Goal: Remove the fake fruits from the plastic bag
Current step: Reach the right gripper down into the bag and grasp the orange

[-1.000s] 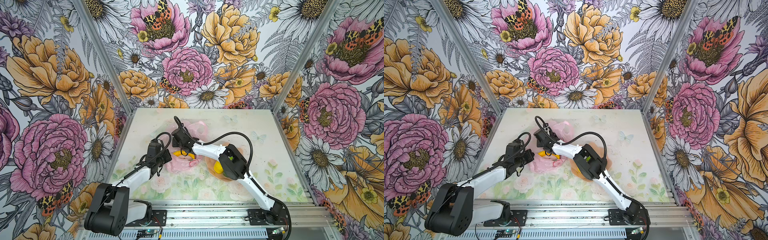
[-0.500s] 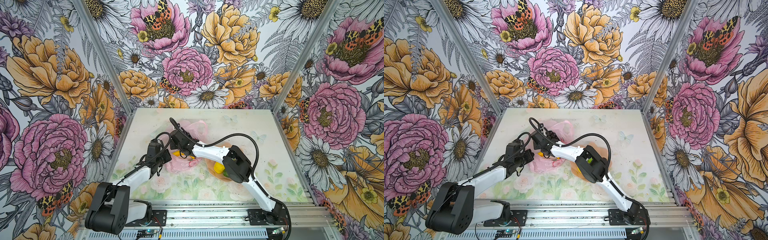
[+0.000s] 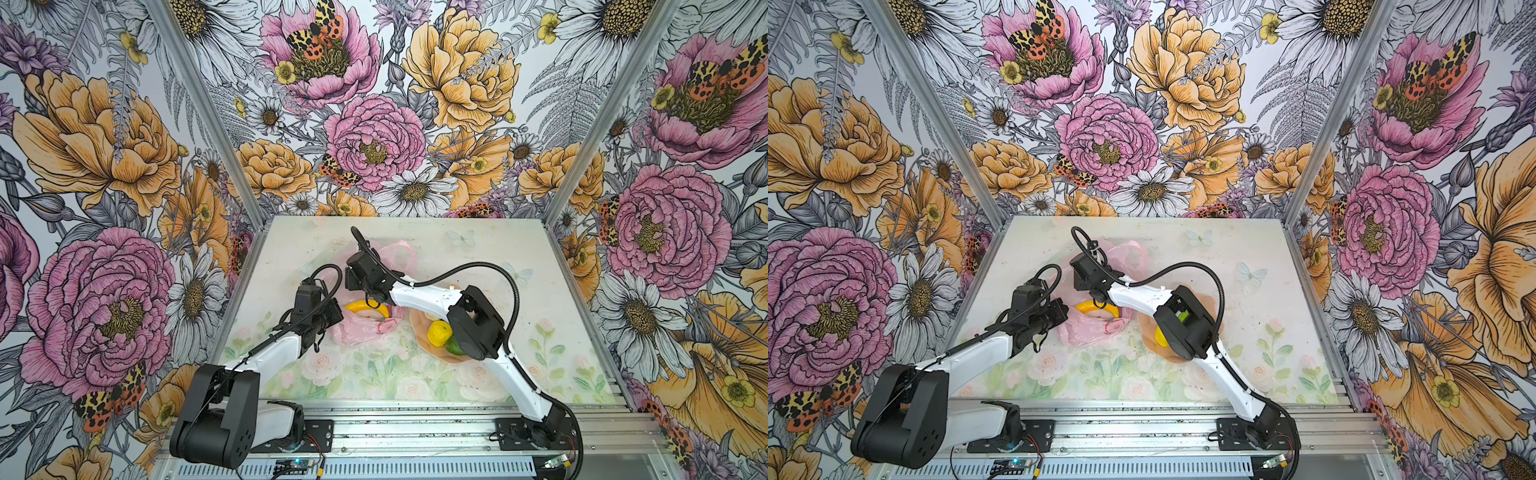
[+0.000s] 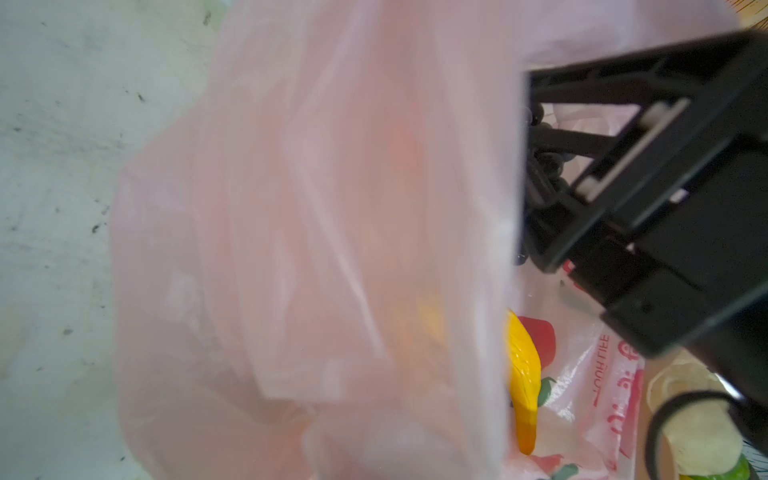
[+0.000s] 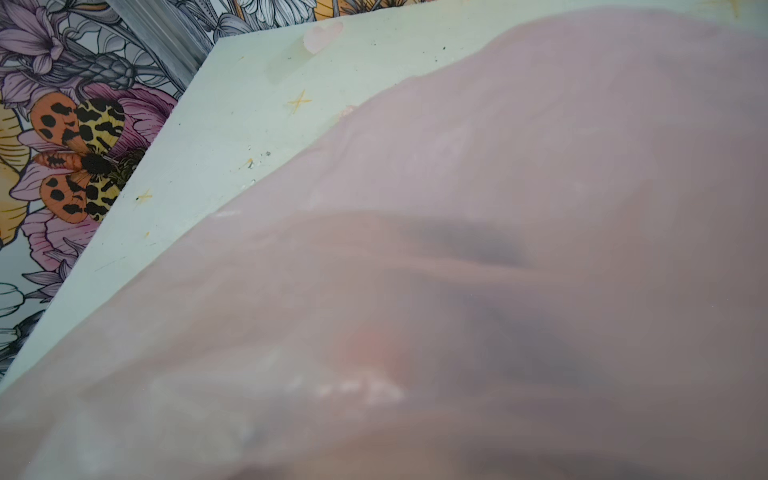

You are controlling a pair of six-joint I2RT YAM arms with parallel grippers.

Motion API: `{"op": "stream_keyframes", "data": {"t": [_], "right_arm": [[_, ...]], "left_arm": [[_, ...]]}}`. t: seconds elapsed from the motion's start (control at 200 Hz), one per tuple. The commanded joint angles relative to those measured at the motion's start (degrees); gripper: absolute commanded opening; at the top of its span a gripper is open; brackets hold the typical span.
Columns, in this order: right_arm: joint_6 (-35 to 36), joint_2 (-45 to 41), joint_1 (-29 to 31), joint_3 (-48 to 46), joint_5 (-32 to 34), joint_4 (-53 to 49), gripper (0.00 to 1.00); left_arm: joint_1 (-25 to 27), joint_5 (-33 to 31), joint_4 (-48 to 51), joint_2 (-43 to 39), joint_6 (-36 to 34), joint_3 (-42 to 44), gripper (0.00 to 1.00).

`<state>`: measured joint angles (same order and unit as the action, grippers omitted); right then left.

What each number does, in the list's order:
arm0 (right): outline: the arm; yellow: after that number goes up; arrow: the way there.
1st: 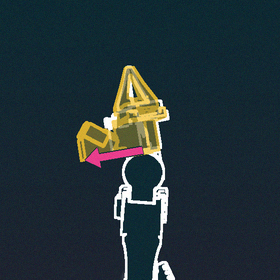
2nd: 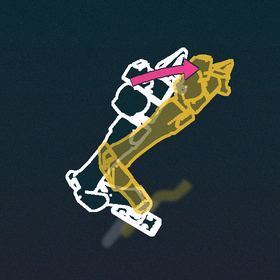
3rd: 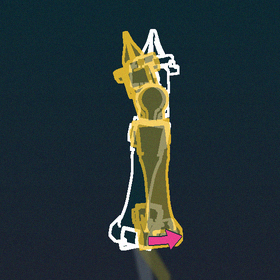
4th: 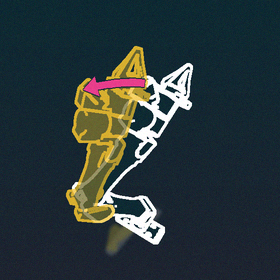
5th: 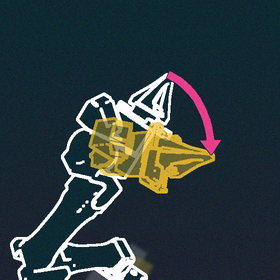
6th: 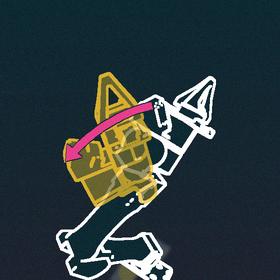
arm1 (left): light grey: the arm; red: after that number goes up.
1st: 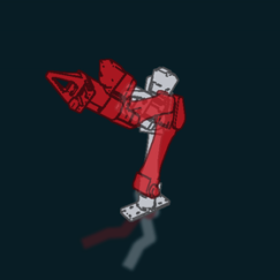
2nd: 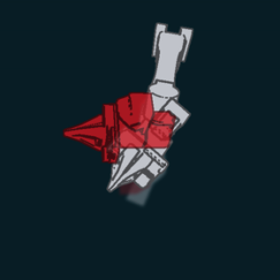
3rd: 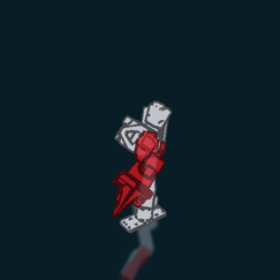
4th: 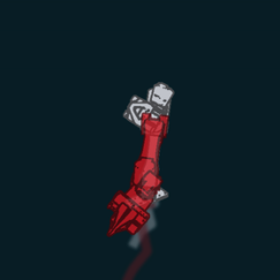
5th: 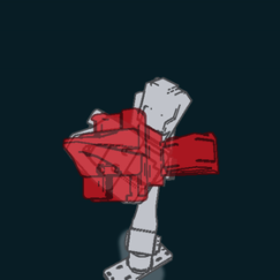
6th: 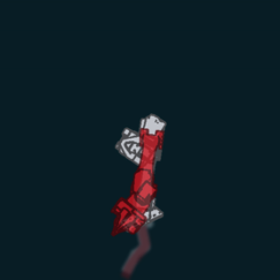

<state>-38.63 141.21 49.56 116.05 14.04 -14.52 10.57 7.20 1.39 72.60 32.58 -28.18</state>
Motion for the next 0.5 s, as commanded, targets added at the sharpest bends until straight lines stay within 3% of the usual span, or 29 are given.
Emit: {"op": "stream_keyframes", "data": {"t": [0.0,0.17,0.495], "right_arm": [[-0.7,3.1,0.4,4.0,-1.7,-0.1,0.71],[-0.9,5.6,0.1,7.8,-2.5,-1.3,0.74],[-1.1,9.8,-0.2,13.4,-1.1,-5.6,0.69]], "left_arm": [[-0.5,1.5,-1.5,0.4,-0.6,0.1,0.00],[-0.5,1.0,-1.3,-0.2,-0.7,0.2,0.00],[-0.5,1.4,-1.4,0.4,-0.7,0.0,0.00]]}}
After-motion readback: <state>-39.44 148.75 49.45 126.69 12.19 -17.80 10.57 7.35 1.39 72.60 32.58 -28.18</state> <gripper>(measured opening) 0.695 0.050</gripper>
